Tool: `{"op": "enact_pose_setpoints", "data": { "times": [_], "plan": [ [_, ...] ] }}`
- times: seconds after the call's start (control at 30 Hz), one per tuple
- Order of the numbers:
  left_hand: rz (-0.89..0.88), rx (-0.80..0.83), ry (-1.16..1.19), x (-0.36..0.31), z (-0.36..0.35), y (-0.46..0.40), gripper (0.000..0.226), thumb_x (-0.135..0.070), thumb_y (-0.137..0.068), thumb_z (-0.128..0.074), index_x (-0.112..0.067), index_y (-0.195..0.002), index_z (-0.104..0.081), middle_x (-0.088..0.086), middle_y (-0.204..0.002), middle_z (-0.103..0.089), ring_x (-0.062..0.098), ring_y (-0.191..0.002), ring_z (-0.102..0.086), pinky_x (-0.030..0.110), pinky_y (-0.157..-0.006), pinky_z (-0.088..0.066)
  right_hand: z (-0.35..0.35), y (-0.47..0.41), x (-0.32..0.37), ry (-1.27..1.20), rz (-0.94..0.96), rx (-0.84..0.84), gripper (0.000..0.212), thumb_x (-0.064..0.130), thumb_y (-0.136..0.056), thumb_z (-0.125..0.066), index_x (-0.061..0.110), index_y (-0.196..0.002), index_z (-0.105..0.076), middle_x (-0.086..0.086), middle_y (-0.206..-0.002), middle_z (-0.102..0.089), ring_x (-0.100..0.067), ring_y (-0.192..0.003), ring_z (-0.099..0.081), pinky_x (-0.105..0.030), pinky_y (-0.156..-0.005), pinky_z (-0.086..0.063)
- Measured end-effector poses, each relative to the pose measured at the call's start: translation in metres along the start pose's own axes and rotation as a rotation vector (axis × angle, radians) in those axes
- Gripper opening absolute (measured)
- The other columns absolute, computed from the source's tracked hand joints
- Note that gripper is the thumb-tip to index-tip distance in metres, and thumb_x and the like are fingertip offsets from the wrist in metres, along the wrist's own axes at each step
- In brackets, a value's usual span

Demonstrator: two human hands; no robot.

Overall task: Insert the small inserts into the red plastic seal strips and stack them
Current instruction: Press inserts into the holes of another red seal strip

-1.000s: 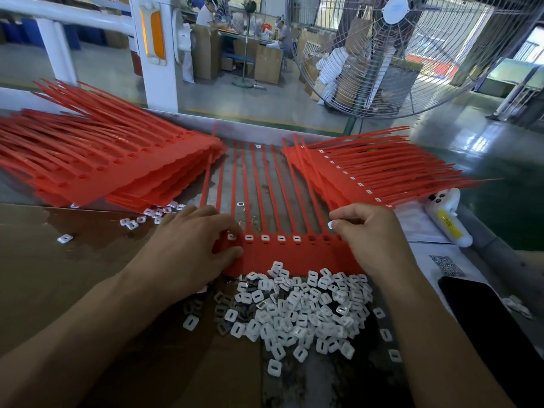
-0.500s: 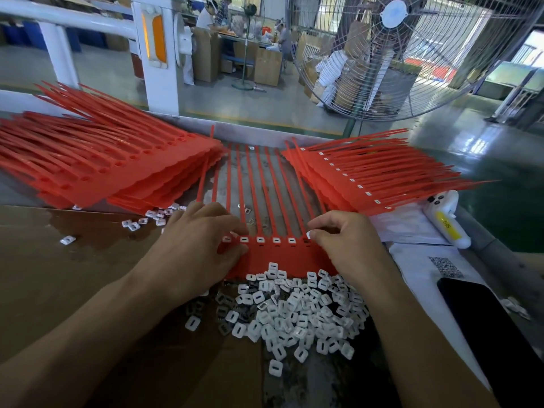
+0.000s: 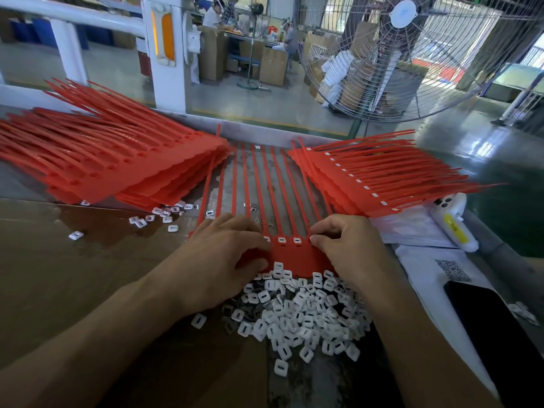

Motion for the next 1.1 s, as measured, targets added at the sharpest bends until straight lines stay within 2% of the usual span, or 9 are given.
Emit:
{"op": "enact_pose_setpoints", "data": {
  "times": [0.33, 0.53, 0.67, 0.77, 0.83, 0.87, 0.97, 1.1],
  "plan": [
    [0.009, 0.012, -0.007, 0.002, -0.002, 0.0, 0.036, -0.055, -0.095, -0.051, -0.044, -0.129, -0.059, -0.027, -0.128, -0.046, -0.002, -0.124, -0.035, 0.027, -0.11, -0.028, -0.004, 0.0, -0.002, -0.028, -0.012, 0.031, 0.012, 0.018, -0.092, -0.076, 0.028, -0.098, -0.08, 0.026, -0.085, -0.065, 0.009, -0.084, -0.06, -0.011, -0.071, -0.042],
    [0.008, 0.009, 0.002, 0.002, -0.002, 0.0, 0.035, -0.054, -0.096, -0.053, -0.044, -0.128, -0.06, -0.028, -0.126, -0.047, -0.001, -0.123, -0.036, 0.025, -0.105, -0.028, 0.003, 0.001, -0.002, -0.053, 0.005, -0.003, 0.016, 0.018, -0.096, -0.07, 0.027, -0.105, -0.08, 0.027, -0.09, -0.067, 0.018, -0.087, -0.059, -0.003, -0.071, -0.039],
    [0.009, 0.01, 0.003, 0.002, -0.002, 0.0, 0.034, -0.054, -0.096, -0.053, -0.045, -0.128, -0.06, -0.028, -0.125, -0.046, -0.001, -0.122, -0.037, 0.025, -0.104, -0.028, 0.009, 0.0, -0.001, -0.027, 0.009, -0.022, 0.014, 0.016, -0.095, -0.07, 0.024, -0.098, -0.08, 0.019, -0.089, -0.072, 0.009, -0.085, -0.063, -0.007, -0.069, -0.041],
    [0.006, 0.013, 0.004, 0.001, -0.002, 0.001, 0.034, -0.054, -0.096, -0.052, -0.044, -0.128, -0.06, -0.027, -0.125, -0.047, 0.0, -0.122, -0.038, 0.026, -0.106, -0.03, 0.008, 0.002, 0.001, 0.023, 0.028, 0.003, 0.018, 0.013, -0.093, -0.069, 0.026, -0.091, -0.082, 0.023, -0.081, -0.072, 0.013, -0.082, -0.062, -0.003, -0.063, -0.042],
    [0.005, 0.012, 0.005, 0.001, -0.002, 0.001, 0.035, -0.054, -0.096, -0.052, -0.044, -0.128, -0.06, -0.026, -0.125, -0.047, 0.001, -0.122, -0.038, 0.027, -0.107, -0.03, 0.007, 0.003, 0.004, 0.051, 0.033, 0.02, 0.022, 0.012, -0.092, -0.069, 0.028, -0.091, -0.083, 0.024, -0.082, -0.073, 0.014, -0.082, -0.063, -0.003, -0.064, -0.044],
    [0.006, 0.011, 0.005, 0.001, -0.002, 0.001, 0.035, -0.055, -0.096, -0.052, -0.044, -0.128, -0.06, -0.026, -0.125, -0.047, 0.001, -0.122, -0.038, 0.027, -0.107, -0.03, 0.006, 0.004, 0.005, 0.068, 0.03, 0.031, 0.022, 0.012, -0.093, -0.069, 0.029, -0.093, -0.083, 0.023, -0.086, -0.073, 0.011, -0.083, -0.065, -0.005, -0.068, -0.046],
    [0.012, 0.018, 0.006, 0.003, -0.002, 0.0, 0.039, -0.058, -0.094, -0.049, -0.044, -0.129, -0.059, -0.027, -0.126, -0.047, 0.0, -0.122, -0.037, 0.026, -0.107, -0.029, 0.005, 0.005, 0.01, 0.106, 0.028, 0.053, 0.025, 0.01, -0.094, -0.067, 0.028, -0.098, -0.083, 0.016, -0.096, -0.077, 0.002, -0.084, -0.069, -0.024, -0.081, -0.057],
    [0.017, 0.027, 0.004, 0.003, -0.004, 0.0, 0.04, -0.059, -0.094, -0.05, -0.044, -0.13, -0.059, -0.027, -0.128, -0.047, -0.001, -0.123, -0.037, 0.028, -0.108, -0.031, 0.005, 0.009, 0.013, 0.141, 0.023, 0.06, 0.025, 0.01, -0.094, -0.065, 0.025, -0.102, -0.083, 0.012, -0.1, -0.078, -0.002, -0.085, -0.069, -0.029, -0.083, -0.058]
  ]
}}
Point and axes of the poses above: each hand's wrist, its own y-axis away from the middle knuckle, its own z-axis out of the back of the hand, x = y × z, the point moved 9 cm from there along -y, towards the middle knuckle
